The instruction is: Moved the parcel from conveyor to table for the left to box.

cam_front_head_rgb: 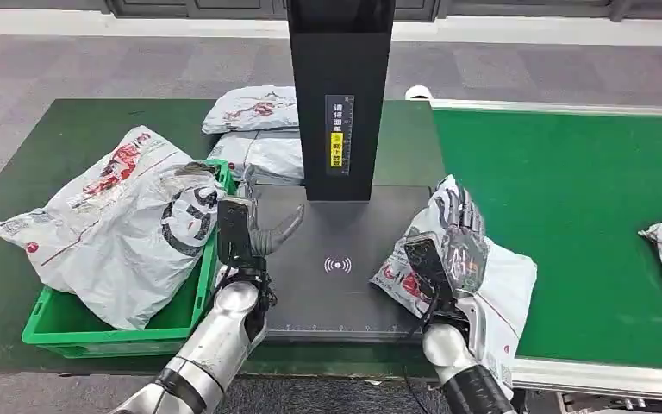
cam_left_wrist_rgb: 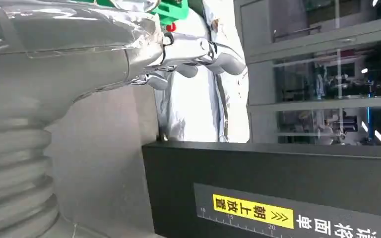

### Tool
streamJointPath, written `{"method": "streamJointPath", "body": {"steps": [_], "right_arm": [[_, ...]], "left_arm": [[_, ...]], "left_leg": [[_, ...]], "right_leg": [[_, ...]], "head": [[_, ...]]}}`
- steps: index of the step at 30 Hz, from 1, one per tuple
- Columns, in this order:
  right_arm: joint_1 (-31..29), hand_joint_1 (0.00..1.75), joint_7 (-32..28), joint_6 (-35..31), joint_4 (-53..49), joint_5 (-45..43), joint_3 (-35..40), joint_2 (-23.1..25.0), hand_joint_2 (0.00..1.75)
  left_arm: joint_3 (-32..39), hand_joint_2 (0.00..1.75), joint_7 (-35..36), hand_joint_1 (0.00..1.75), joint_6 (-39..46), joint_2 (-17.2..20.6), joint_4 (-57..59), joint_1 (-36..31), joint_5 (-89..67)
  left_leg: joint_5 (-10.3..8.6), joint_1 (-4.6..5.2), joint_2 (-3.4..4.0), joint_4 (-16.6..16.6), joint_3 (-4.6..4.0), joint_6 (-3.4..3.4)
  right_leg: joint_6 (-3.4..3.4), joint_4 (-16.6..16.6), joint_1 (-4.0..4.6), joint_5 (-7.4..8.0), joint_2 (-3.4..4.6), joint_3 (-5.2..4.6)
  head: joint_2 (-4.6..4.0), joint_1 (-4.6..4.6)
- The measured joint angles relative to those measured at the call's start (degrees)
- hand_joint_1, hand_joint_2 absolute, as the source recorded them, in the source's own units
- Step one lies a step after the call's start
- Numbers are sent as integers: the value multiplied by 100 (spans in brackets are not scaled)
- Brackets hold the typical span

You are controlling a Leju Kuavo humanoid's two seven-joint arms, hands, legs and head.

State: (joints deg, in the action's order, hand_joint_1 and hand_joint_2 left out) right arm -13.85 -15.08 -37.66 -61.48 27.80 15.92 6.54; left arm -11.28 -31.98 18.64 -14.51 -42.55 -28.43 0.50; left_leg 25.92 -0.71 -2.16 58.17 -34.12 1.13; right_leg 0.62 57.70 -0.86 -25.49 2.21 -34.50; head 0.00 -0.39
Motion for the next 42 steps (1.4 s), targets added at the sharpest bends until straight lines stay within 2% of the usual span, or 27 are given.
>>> {"method": "streamJointPath", "body": {"steps": [2,3,10,13,14,17,20,22,26,31,34,39,42], "right_arm": [[81,0,7,92,24,63,-258,0,0],[120,0,0,136,44,77,-390,0,175],[440,0,326,401,144,306,-963,22,175],[450,0,1280,1072,488,961,-1113,17,175],[454,175,1546,1374,690,1214,-1128,11,175],[166,175,1796,2132,1219,1504,-1181,9,175],[93,175,1431,2525,1703,1327,-1277,-4,175],[-30,175,1296,2634,1821,1244,-1317,-4,175],[-184,175,1211,2654,2059,1193,-1404,-11,175],[-259,175,1187,2673,2186,1139,-1485,-20,175],[-245,175,1039,2702,2186,962,-1546,-20,175],[-99,175,754,2640,1938,636,-1616,-15,175],[189,175,108,2163,1345,130,-1673,70,175]], "left_arm": [[15,175,50,0,11,18,-66,42,-63],[26,175,66,0,11,24,-96,66,-101],[142,175,166,0,-20,55,-374,270,-293],[149,175,263,0,-109,63,-453,297,-376],[149,175,291,0,-161,66,-457,299,-404],[151,175,345,0,-270,88,-466,294,-444],[151,175,376,0,-299,88,-477,293,-490],[151,175,391,0,-297,103,-490,294,-512],[151,175,394,0,-297,103,-507,294,-514],[151,175,404,0,-297,103,-544,293,-516],[151,175,440,0,-297,103,-603,295,-527],[151,175,466,0,-245,107,-700,346,-533],[151,175,466,0,-194,112,-796,431,-540]], "left_leg": [[0,0,1,0,0,0],[0,-1,1,0,0,0],[0,-1,1,-1,-3,0],[0,-1,2,-1,-2,0],[0,-1,3,0,-2,0],[18,-2,45,-1,48,2],[38,-4,53,-1,94,-7],[43,-8,65,-1,117,3],[73,-11,100,-2,138,6],[112,-24,111,-2,217,17],[118,-35,112,-2,277,29],[117,-41,102,-2,265,32],[112,-41,82,-3,230,36]], "right_leg": [[0,0,1,0,0,-1],[0,0,2,0,0,-1],[0,0,1,-1,0,-3],[0,0,1,-1,2,-3],[0,0,0,-1,3,0],[-1,-6,6,-2,53,27],[3,-11,12,-28,41,89],[-4,-11,19,-19,68,99],[-12,-13,25,-35,106,147],[-21,-14,35,-65,121,228],[-28,-12,36,-70,125,238],[-34,-9,38,-74,117,230],[-37,-3,37,-76,90,205]], "head": [[0,0],[0,0],[0,0],[0,0],[0,4],[0,0],[0,4],[0,2],[0,0],[0,0],[0,2],[0,0],[0,2]]}}
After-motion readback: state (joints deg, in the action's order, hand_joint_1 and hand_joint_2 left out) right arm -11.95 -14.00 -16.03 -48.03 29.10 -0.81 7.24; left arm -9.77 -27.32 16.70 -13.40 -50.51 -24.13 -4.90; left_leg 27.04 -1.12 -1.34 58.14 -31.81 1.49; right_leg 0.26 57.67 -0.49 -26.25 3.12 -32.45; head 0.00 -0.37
